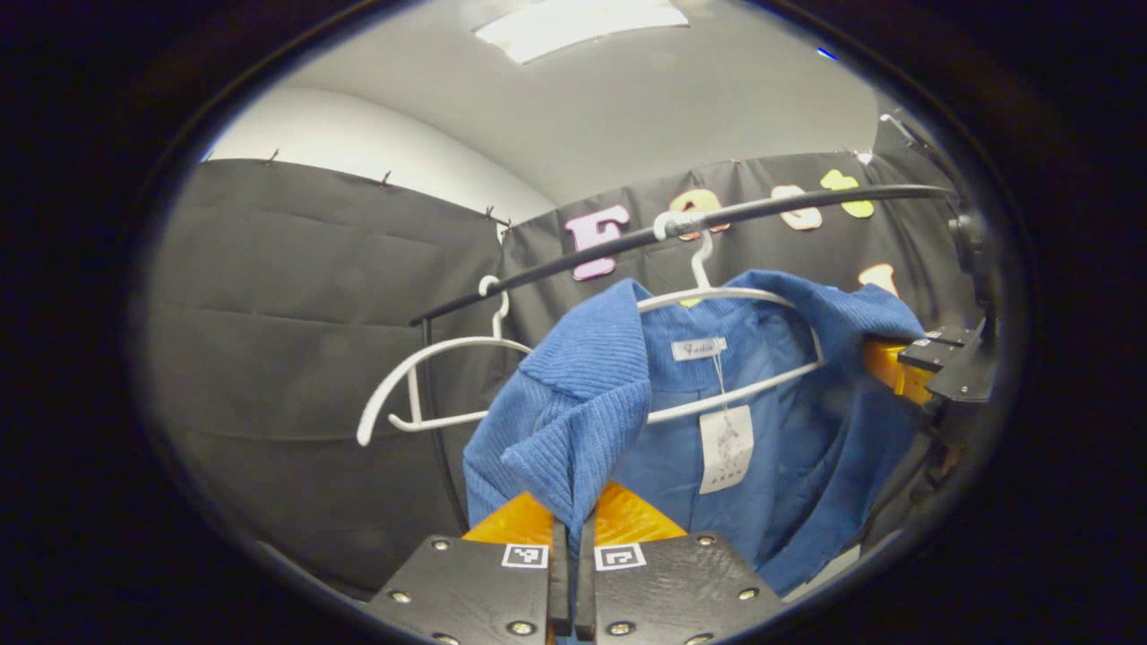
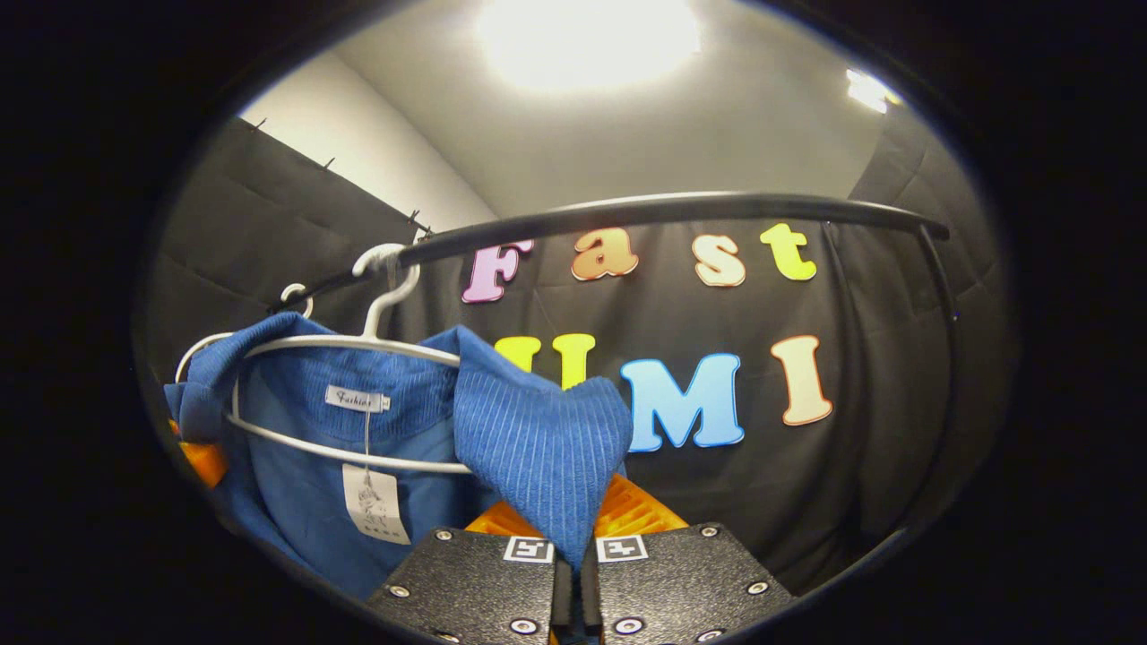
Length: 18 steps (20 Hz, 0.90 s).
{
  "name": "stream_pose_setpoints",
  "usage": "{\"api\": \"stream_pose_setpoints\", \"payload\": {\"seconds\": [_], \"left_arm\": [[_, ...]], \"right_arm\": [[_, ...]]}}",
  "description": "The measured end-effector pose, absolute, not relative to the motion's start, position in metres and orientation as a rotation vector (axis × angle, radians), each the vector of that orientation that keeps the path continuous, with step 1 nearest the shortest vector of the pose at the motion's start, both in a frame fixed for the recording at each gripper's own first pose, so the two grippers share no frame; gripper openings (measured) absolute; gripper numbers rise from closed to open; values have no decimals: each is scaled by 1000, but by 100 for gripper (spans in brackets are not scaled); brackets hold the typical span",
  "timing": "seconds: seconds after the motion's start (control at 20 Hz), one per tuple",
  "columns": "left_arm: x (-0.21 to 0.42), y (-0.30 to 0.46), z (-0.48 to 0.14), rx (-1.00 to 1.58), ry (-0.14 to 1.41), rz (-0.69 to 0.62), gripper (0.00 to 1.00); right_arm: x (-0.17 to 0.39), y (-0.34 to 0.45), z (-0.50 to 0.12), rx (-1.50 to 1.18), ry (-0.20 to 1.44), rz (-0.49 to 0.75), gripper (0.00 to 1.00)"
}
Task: Grasp the clothes on the hanger with both hands and then place them into the laundry hamper below.
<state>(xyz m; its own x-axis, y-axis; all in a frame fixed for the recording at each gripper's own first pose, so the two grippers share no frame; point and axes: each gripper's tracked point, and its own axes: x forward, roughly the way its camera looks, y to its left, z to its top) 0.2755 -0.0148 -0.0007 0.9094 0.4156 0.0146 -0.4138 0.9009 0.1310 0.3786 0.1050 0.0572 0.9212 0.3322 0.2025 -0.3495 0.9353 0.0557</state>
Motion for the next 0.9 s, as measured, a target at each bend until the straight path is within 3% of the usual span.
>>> {"api": "stream_pose_setpoints", "payload": {"seconds": [0.55,0.9], "left_arm": [[258,56,105,190,-153,518,3],[280,87,108,257,-124,528,2]], "right_arm": [[431,73,123,128,-306,273,4],[473,65,87,68,-238,221,5]]}}
